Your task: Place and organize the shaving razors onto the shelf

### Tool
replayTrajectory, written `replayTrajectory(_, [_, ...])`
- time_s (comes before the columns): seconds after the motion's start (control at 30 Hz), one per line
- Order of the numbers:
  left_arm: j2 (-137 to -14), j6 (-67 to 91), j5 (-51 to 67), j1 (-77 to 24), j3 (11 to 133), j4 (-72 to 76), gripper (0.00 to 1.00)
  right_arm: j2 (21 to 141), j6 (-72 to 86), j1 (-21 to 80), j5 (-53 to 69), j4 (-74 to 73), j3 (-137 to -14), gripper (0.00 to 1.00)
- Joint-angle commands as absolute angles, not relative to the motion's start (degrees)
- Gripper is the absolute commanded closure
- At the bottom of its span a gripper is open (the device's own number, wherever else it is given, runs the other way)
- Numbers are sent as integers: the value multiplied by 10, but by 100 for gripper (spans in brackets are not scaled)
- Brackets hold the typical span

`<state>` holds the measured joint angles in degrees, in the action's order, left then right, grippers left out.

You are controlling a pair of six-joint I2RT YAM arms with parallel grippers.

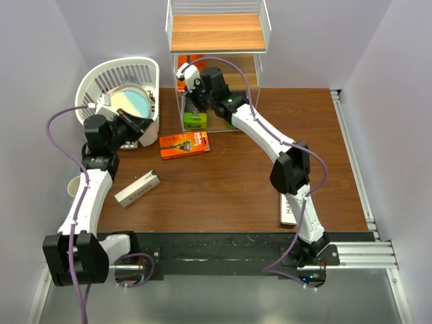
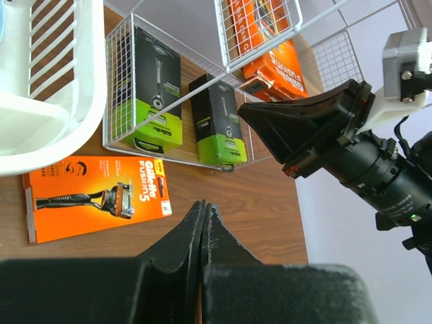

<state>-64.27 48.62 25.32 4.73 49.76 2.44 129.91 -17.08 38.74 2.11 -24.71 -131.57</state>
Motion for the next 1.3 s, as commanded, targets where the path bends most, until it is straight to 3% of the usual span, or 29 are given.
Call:
replayTrajectory(0.0, [-630,482,261,55,489,45,100,1299,-195,392,-12,-193,-1355,100])
replayTrajectory(0.33, [-640,483,268,59,479,55,99,1304,-228,393,-11,-131,-1345,100])
replayTrajectory(0.47, [-642,475,272,58,475,40,70,1260,-223,396,20,-154,-1293,100])
replayTrajectory(0.57, [-642,472,263,56,455,23,59,1206,-198,396,58,-191,-1226,82])
replayTrajectory(0.6, [-643,471,258,57,448,19,58,1188,-189,396,72,-197,-1174,69])
replayTrajectory(0.73, [-645,466,244,56,418,-16,55,1078,-101,396,104,-178,-995,46])
replayTrajectory(0.97, [-646,433,301,54,374,45,56,1049,117,359,83,-136,-819,39])
replayTrajectory(1.03, [-645,437,458,41,340,204,57,1059,167,347,118,-106,-795,39])
replayTrajectory(1.27, [-662,286,487,-34,356,90,57,1163,254,297,170,-64,-826,41])
